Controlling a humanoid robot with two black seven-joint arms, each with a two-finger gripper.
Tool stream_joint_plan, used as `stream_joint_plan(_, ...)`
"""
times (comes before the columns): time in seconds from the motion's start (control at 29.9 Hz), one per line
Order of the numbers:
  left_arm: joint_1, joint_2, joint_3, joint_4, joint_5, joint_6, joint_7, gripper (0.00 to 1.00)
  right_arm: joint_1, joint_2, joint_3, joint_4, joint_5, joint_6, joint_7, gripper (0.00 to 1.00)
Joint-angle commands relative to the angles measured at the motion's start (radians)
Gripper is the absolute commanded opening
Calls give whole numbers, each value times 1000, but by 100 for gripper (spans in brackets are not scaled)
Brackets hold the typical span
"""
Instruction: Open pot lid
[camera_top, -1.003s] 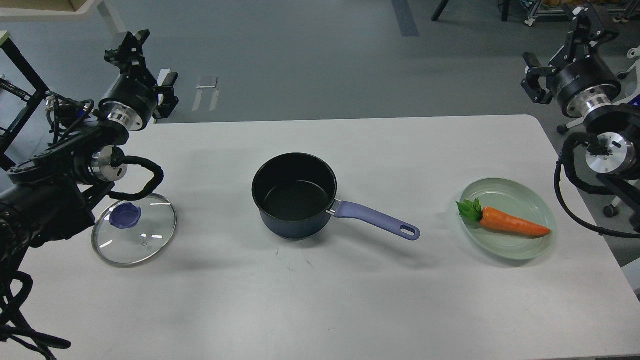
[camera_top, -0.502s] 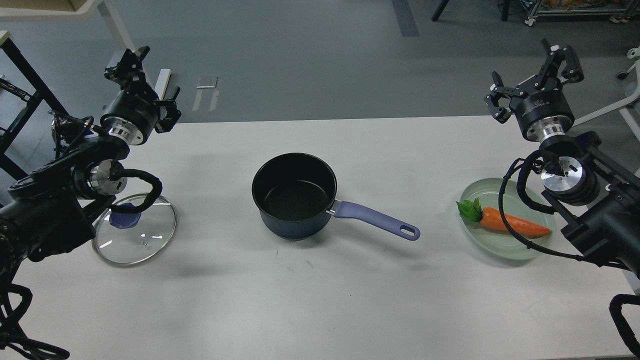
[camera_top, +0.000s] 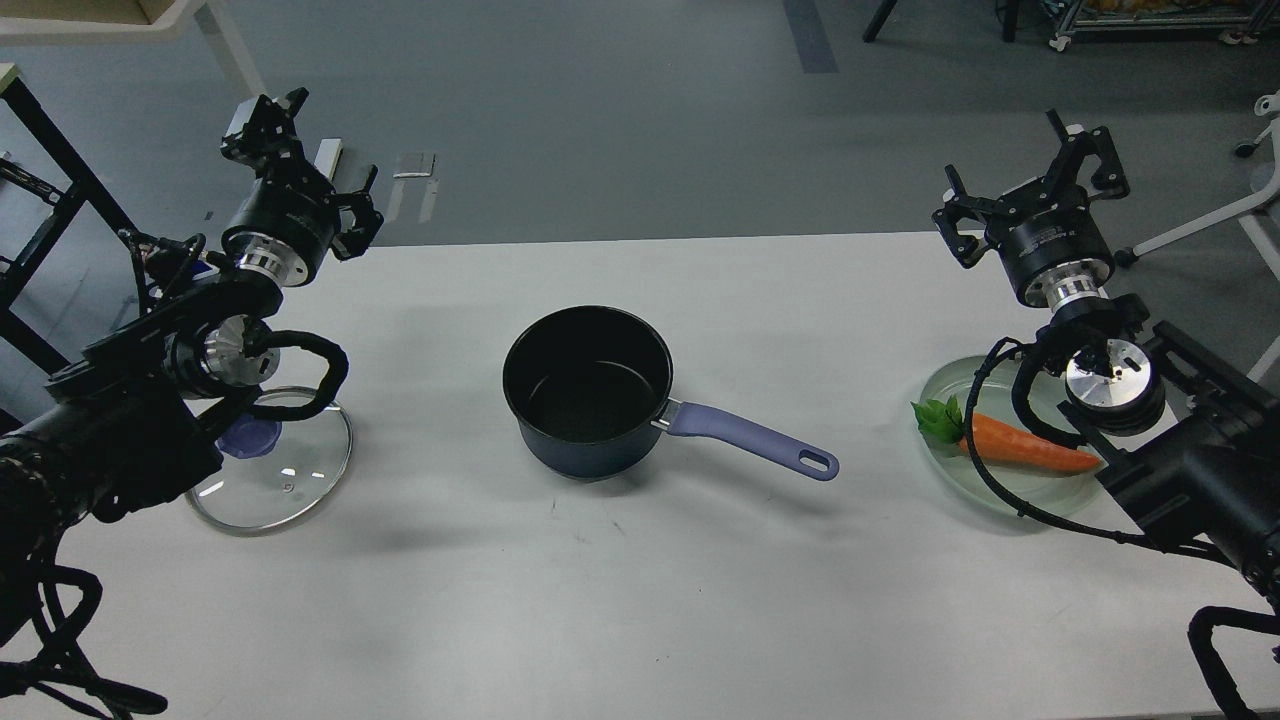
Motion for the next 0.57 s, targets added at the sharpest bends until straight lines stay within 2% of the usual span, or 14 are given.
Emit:
stream_joint_plan(0.0,1,6,0,-3,0,2,0,100,6,-2,-3,0,-5,8,0,100)
stream_joint_plan(0.53,5,5,-11,-8,-6,-6,0,100,-4,2,-6,4,-9,10,5,100)
